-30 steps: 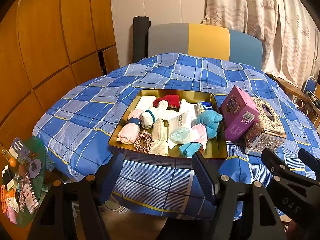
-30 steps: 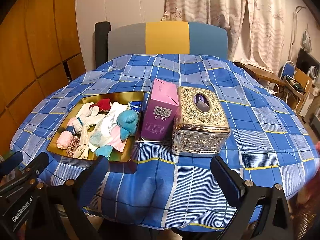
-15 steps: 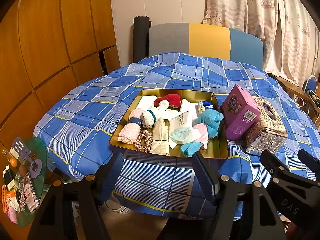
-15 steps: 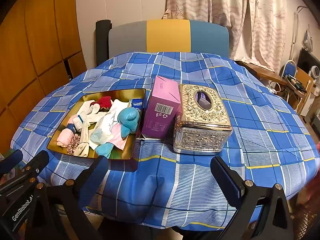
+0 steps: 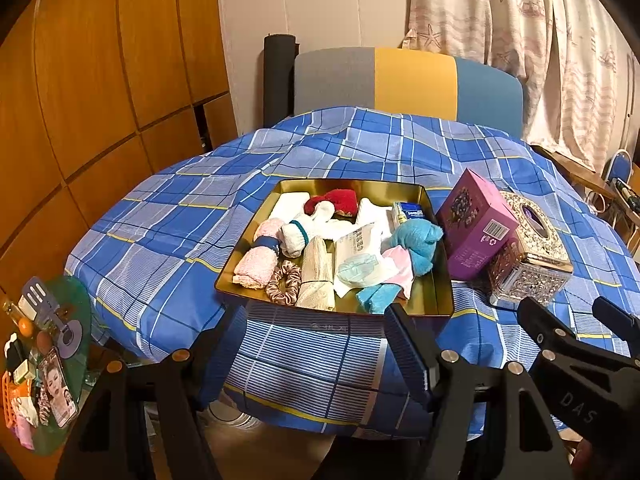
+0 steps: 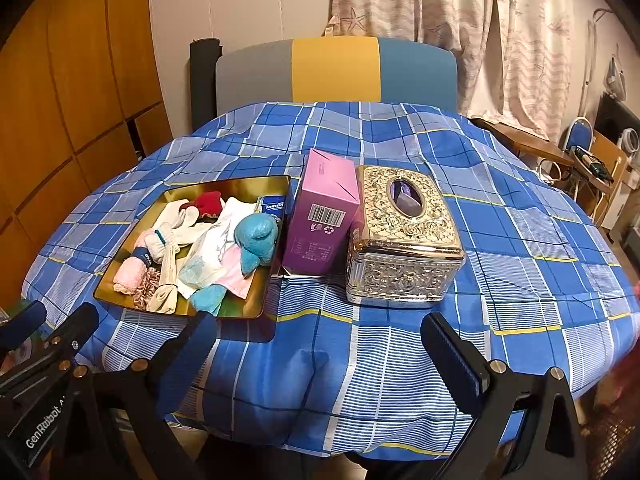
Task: Organize soft objects
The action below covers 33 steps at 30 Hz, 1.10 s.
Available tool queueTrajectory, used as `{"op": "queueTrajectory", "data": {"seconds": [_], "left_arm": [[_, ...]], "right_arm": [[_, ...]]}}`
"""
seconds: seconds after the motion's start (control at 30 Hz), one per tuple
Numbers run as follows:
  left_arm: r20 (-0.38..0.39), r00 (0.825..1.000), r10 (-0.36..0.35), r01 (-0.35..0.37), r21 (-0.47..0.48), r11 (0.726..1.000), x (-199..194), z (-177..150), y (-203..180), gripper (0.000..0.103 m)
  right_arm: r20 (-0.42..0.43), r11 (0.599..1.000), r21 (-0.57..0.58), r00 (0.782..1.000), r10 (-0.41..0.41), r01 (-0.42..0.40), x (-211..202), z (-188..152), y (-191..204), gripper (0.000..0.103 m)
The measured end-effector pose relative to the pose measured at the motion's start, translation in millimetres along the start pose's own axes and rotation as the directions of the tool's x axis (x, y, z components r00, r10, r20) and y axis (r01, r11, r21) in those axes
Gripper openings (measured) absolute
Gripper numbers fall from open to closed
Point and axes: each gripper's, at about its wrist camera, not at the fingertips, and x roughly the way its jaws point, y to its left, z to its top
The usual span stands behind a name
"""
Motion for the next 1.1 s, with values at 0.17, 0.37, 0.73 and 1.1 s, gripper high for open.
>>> {"op": "queueTrajectory", "data": {"seconds": [0.17,0.37,0.73,1.1], "left_arm": [[-0.007,1.000,-0.006,0.006,-0.001,1.000,0.0,-0.2,1.0,0.072],[-0.011,1.000,-0.005,0.005,0.000,1.000,1.6,-0.5,-0.2,0.072],[-0.038,0.999,-0.033,0.033,-0.013,0.999,6.4,-2.1,0.0,0.072],[-0.019,1.000,0.000,0.000,-0.013,1.000,5.6,-2.6,-0.2,0.067]], "right_arm": [[-0.008,1.000,-0.001,1.000,0.002,-0.002,1.4,-0.7,0.5,0.103],[-0.009,1.000,0.000,1.000,0.004,-0.004,1.8,-1.3,0.7,0.103],[-0.011,1.000,0.002,1.000,0.001,-0.001,2.2,-1.9,-1.3,0.103],[-0.019,1.000,0.000,1.000,0.004,-0.004,4.6,-2.0,-3.0,0.103]]}}
